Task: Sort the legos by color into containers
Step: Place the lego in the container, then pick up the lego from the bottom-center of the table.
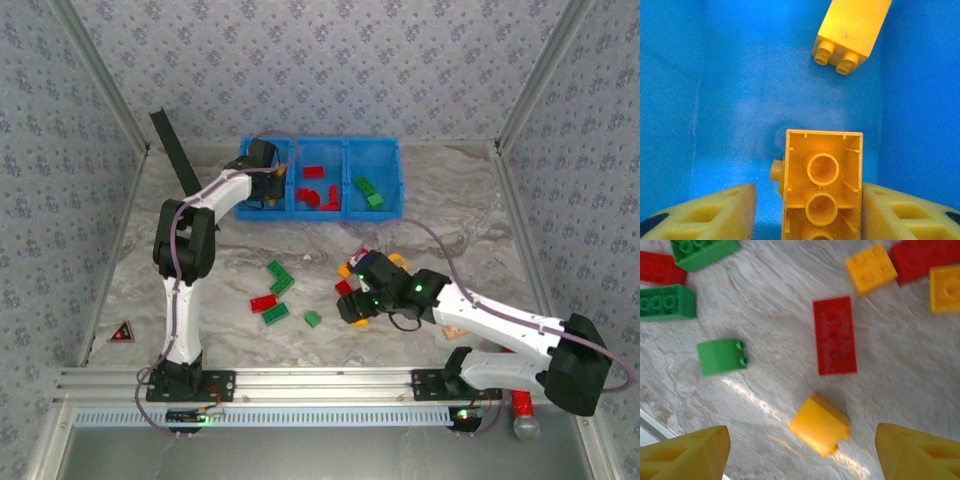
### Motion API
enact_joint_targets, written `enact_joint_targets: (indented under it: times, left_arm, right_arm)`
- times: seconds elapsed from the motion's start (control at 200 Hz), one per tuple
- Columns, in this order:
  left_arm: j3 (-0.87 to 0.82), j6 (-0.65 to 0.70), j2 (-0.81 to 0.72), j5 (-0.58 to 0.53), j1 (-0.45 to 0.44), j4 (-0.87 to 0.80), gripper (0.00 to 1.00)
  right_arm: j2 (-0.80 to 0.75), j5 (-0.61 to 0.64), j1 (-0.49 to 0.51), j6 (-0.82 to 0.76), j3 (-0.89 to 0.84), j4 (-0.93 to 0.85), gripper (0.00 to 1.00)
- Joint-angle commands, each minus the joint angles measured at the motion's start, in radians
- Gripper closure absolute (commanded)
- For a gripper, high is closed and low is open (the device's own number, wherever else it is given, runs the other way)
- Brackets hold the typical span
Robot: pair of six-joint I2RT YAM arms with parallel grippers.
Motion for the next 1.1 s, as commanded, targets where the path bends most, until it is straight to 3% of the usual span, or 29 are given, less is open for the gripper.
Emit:
enact_joint_targets:
  times: [0.0,0.26,0.65,1.095]
  left_arm:
    - [0.034,0.010,-0.040,0.026,0.009,-0.018,0.43]
    - [0.087,0.013,-0.090,0.210,0.036,0.024,0.38]
    - [0.083,0.049,-0.207,0.261,0.056,-0.028,0.32]
    - [-0.026,0.024,-0.453,0.302,0.055,0.033,0.30]
  right_arm:
    - [0.069,-0.011,0.041,-0.093,0.064,0.087,0.22]
    - [0.298,-0.003,0.150,-0.158,0.177,0.107,0.21]
    - [0.518,0.058,0.241,-0.224,0.328,0.060,0.22]
    - [0.633,0.159,0.242,-0.203,0.350,-0.002,0.25]
